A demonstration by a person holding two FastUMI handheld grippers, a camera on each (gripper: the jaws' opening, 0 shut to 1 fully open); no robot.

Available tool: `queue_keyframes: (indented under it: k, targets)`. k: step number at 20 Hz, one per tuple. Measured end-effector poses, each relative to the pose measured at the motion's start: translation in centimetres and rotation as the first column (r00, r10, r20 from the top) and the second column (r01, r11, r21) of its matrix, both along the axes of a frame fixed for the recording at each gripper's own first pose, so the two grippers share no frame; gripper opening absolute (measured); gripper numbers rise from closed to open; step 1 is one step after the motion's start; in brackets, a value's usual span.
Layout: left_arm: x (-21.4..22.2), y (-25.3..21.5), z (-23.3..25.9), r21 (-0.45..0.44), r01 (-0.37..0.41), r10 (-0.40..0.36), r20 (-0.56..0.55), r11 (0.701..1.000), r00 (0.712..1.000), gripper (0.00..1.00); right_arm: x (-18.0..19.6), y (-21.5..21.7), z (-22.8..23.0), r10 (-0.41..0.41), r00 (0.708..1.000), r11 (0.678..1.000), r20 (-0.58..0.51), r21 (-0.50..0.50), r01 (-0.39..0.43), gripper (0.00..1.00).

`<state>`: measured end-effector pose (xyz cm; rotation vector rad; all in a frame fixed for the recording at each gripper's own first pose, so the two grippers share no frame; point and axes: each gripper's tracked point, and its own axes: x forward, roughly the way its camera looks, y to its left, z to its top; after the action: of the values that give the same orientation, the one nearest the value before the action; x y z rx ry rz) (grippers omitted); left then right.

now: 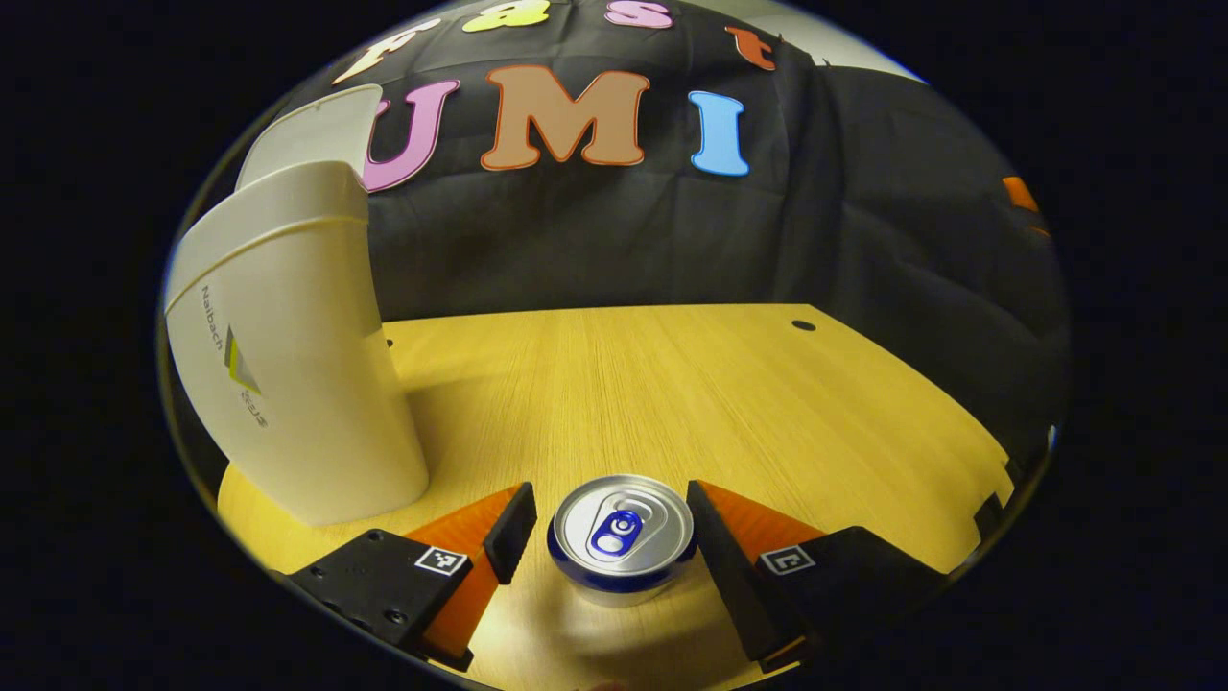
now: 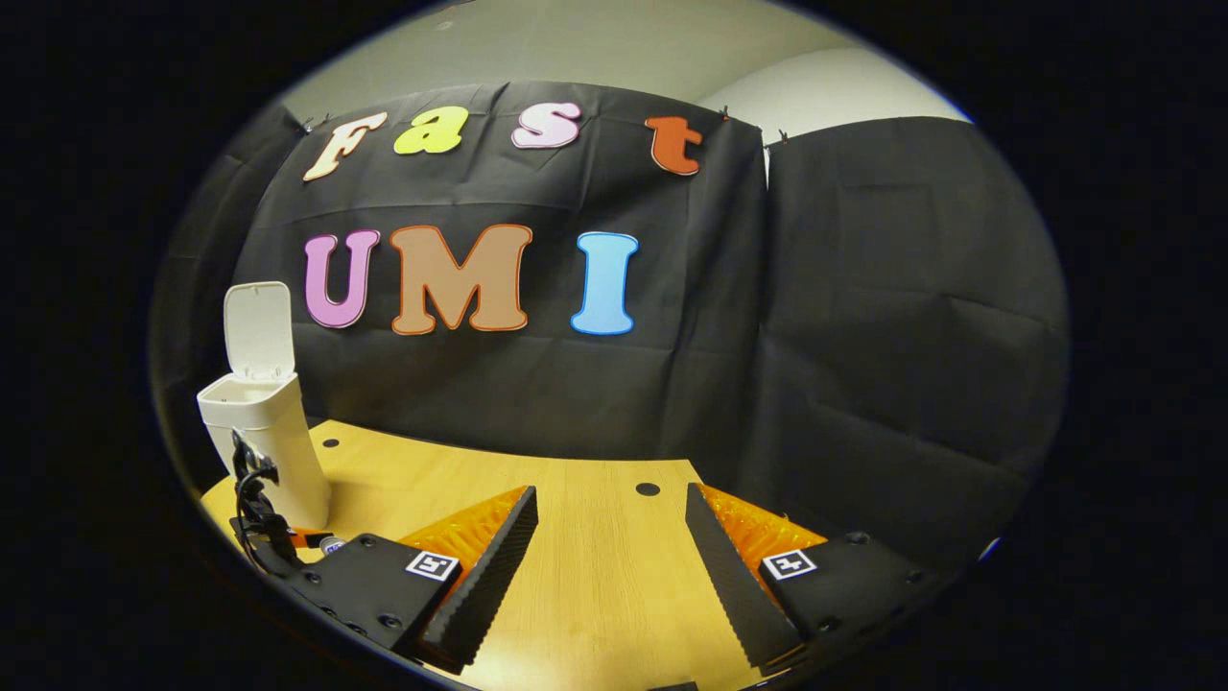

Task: Press the lid of the desktop garbage bin to open it, pick up the crumpled paper on the desktop and throw it into the bin, then pick up the pop can on the desktop and drop it into the bin, and finally close the garbage bin lid.

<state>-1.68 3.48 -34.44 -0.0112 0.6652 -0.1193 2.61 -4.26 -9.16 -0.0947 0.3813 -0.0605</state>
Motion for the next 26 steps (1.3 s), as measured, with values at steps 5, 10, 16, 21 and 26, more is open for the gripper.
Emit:
queue_keyframes:
  k: [5, 10, 16, 21, 26]
  targets:
    - [-1.1, -1.2, -2.9, 0.015, 0.027, -0.026, -0.075, 1.0, 0.997, 0.92, -0.5, -0.3, 0.1, -0.003, 1.0, 1.0, -0.006, -0.014, 0.003, 0.99]
    - [-0.1, -1.1, 0.7, 0.045, 0.079, -0.079, -0.005, 0.996, 0.997, 0.77, -0.6, 0.0, 0.1, 0.006, 1.0, 1.0, -0.002, -0.015, -0.006, 0.99]
    - [4.2, -1.3, 10.9, 0.083, 0.096, -0.113, 0.224, 0.992, 0.968, 0.76, -0.5, 1.2, -0.5, 0.031, 1.0, 0.999, 0.003, 0.016, -0.031, 0.99]
    - [7.5, -0.3, 20.1, 0.099, 0.078, -0.113, 0.425, 0.992, 0.898, 0.75, -0.4, 1.9, -0.8, 0.048, 0.999, 0.998, 0.004, 0.038, -0.048, 0.99]
    - [9.7, 2.7, 26.8, 0.119, 0.009, -0.073, 0.552, 0.993, 0.831, 0.75, 0.0, 2.4, -1.4, 0.068, 0.998, 0.996, -0.007, 0.05, -0.068, 0.99]
